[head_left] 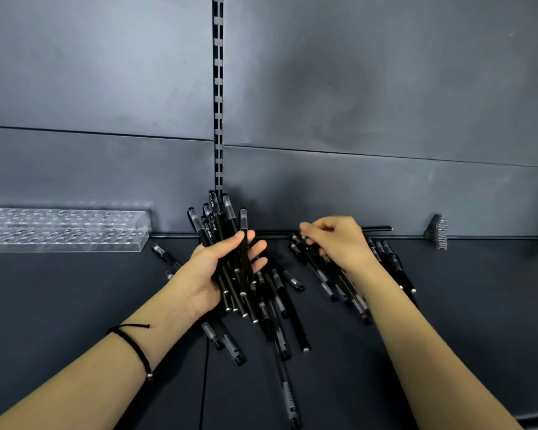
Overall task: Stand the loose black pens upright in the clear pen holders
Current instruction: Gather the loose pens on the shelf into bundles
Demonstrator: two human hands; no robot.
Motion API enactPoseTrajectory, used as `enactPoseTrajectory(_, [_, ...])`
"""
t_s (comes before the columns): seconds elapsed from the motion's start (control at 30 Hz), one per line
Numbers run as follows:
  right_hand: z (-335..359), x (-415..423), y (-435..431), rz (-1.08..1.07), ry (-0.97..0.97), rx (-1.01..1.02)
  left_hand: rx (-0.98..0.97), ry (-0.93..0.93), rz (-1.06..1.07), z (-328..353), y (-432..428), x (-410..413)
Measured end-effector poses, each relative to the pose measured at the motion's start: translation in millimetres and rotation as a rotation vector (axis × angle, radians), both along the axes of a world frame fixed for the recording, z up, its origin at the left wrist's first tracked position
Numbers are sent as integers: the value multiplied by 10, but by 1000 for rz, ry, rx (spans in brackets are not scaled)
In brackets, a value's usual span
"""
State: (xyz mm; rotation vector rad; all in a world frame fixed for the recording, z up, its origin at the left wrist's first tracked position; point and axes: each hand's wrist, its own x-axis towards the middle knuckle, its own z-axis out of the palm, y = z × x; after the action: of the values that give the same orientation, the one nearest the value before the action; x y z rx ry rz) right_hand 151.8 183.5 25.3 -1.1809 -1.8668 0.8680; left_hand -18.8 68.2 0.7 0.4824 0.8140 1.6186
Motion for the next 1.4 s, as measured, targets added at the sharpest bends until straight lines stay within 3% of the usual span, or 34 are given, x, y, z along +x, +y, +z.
enactPoseTrajectory(0.17, [-132, 87, 146, -50, -490, 0, -44, 193, -71, 2, -19, 4])
enactPoseTrajectory(0.3, [-57, 45, 33, -59, -693, -16, -12, 270, -112, 6, -33, 0])
enactPoseTrajectory(0.43, [-1, 24, -54, -118, -851, 37, -10, 212, -110, 14, -41, 15])
enactPoseTrajectory(0.93, [-111, 0, 16, -14, -800, 18, -78, 182, -160, 7, -33, -17])
enactPoseTrajectory(1.1, [-197, -42, 19, 106, -548, 51, -41, 75, -66, 73, -38, -101])
enactPoseTrajectory(1.2, [-232, -113, -45, 132, -512, 145, -10, 27, -23, 109, -43, -140])
enactPoseTrajectory(1.4, [-190, -172, -155, 178, -604, 108, -15, -45, -26, 81, -25, -180])
